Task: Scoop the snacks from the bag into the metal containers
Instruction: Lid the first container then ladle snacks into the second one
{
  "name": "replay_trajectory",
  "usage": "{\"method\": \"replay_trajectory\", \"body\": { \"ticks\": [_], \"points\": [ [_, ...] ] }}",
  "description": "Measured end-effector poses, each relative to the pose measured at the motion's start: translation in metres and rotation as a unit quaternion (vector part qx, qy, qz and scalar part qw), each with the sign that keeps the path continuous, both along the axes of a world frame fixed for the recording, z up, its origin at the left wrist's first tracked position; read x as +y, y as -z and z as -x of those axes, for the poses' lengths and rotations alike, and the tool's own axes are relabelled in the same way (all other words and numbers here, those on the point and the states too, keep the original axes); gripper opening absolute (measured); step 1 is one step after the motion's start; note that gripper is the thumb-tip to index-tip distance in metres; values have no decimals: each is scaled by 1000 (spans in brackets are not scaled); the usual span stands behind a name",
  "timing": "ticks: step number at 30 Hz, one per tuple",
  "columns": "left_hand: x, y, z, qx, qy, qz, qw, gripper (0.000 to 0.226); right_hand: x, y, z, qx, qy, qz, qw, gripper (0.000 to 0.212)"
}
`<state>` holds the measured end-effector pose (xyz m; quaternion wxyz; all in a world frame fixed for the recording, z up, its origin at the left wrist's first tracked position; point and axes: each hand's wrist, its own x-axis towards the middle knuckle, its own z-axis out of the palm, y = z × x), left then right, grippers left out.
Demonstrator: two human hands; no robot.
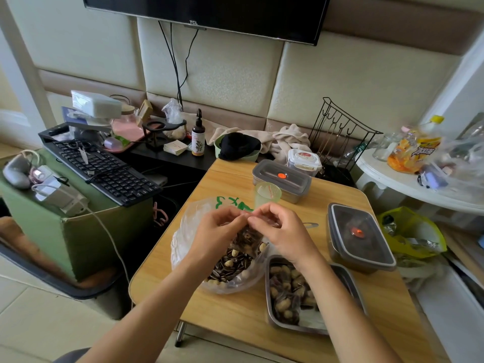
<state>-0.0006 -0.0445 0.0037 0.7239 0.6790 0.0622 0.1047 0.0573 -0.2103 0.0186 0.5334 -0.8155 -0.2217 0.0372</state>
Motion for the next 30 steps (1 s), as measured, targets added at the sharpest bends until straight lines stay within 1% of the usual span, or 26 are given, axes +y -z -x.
{"method": "replay_trajectory", "body": {
  "ticks": [2, 4, 7, 11, 15, 23, 26, 30],
  "points": [
    [0, 0, 0, -1, 3, -13, 1000, 14, 0, 0, -1, -23, 18, 16, 999, 6],
    [0, 1, 1, -1, -2, -10, 1000, 12, -1, 0, -2, -36, 27, 24, 999, 4],
    [1, 1, 0, -2, -7, 1, 1000, 10, -1, -1, -1, -44, 32, 32, 998, 4],
    [0, 1, 0, -1, -10, -8, 1000, 13, 0, -1, 2, -53, 30, 45, 997, 5],
    [-1, 4, -2, -12, -27, -61, 998, 15, 1, -4, 4, -66, 31, 63, 995, 6],
    [-6, 7, -1, -28, -48, -131, 990, 18, 6, -4, 10, -103, 30, 89, 990, 8],
    [-6, 6, -1, -32, -50, -133, 989, 18, 6, -5, 12, -130, 34, 103, 986, 11],
    [-8, 4, 0, -35, -46, -109, 992, 18, 7, -6, 13, -160, 32, 129, 978, 11]
  ]
}}
